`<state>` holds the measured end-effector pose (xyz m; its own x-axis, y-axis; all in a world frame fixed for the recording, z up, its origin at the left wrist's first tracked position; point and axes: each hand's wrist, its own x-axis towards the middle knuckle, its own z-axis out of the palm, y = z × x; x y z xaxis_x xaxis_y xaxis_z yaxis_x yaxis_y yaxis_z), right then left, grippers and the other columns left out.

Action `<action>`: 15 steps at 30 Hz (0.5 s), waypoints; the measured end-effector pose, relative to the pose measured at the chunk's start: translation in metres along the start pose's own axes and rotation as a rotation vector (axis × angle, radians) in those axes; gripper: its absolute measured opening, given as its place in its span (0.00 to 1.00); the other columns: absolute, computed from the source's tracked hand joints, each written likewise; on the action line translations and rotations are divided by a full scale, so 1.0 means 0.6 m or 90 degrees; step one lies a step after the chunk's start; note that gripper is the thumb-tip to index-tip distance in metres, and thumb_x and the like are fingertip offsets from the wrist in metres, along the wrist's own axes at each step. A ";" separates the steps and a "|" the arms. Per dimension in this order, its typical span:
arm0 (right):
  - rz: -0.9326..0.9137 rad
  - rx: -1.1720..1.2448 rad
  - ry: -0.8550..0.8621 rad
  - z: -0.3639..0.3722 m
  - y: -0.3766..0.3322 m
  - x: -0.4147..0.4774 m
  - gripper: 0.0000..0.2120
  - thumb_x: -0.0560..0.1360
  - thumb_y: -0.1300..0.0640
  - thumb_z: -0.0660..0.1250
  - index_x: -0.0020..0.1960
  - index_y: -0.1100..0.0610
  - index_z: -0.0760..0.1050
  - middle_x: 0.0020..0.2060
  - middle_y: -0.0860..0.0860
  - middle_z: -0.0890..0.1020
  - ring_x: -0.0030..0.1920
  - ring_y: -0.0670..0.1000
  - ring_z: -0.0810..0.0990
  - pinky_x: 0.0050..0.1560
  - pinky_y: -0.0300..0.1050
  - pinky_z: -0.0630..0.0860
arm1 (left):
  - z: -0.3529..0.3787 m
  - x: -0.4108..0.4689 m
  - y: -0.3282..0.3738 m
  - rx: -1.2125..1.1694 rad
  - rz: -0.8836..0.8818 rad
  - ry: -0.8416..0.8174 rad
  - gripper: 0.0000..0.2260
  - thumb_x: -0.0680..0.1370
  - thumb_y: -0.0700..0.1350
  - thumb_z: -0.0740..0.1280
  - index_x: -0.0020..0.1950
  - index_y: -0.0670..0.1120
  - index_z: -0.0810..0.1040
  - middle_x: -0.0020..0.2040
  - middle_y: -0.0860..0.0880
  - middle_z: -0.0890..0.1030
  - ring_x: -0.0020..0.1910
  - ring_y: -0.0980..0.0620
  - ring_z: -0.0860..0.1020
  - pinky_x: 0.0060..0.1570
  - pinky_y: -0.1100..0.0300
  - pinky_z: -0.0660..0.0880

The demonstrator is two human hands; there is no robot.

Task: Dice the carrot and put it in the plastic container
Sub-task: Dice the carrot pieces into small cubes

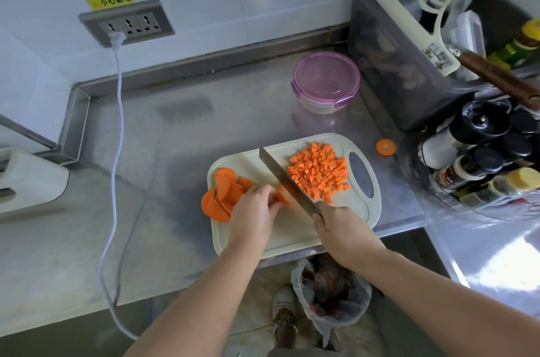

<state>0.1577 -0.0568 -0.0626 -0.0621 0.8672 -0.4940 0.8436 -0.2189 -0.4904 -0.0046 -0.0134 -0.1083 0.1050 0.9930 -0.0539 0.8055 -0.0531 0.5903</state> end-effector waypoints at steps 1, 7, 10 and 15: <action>-0.002 0.007 0.011 -0.007 0.003 -0.002 0.09 0.82 0.53 0.52 0.46 0.54 0.66 0.38 0.52 0.74 0.41 0.56 0.75 0.41 0.48 0.72 | 0.004 -0.001 0.001 -0.020 -0.011 0.000 0.09 0.73 0.45 0.73 0.51 0.45 0.80 0.47 0.50 0.81 0.45 0.50 0.80 0.45 0.53 0.78; 0.005 0.021 0.083 -0.049 0.019 0.003 0.12 0.82 0.55 0.53 0.41 0.52 0.68 0.30 0.49 0.70 0.30 0.49 0.68 0.28 0.43 0.61 | 0.021 0.021 0.027 -0.050 -0.036 -0.006 0.10 0.74 0.40 0.71 0.55 0.44 0.80 0.50 0.48 0.82 0.49 0.49 0.80 0.51 0.54 0.76; 0.012 0.032 0.092 -0.061 0.024 0.003 0.15 0.82 0.54 0.53 0.36 0.50 0.63 0.29 0.49 0.70 0.29 0.49 0.68 0.28 0.43 0.61 | 0.023 0.036 0.036 -0.095 -0.067 0.004 0.10 0.74 0.37 0.70 0.55 0.43 0.80 0.50 0.48 0.82 0.49 0.50 0.80 0.52 0.58 0.76; -0.005 0.025 0.043 -0.055 0.025 -0.012 0.17 0.82 0.54 0.54 0.34 0.50 0.59 0.29 0.49 0.69 0.29 0.49 0.66 0.30 0.45 0.61 | -0.022 0.038 0.012 -0.129 -0.080 0.080 0.06 0.76 0.36 0.68 0.51 0.41 0.81 0.47 0.47 0.84 0.46 0.50 0.81 0.50 0.59 0.75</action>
<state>0.1883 -0.0515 -0.0427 -0.0323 0.8968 -0.4412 0.8219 -0.2273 -0.5223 -0.0039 0.0101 -0.0947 -0.0724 0.9964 -0.0442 0.6727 0.0815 0.7354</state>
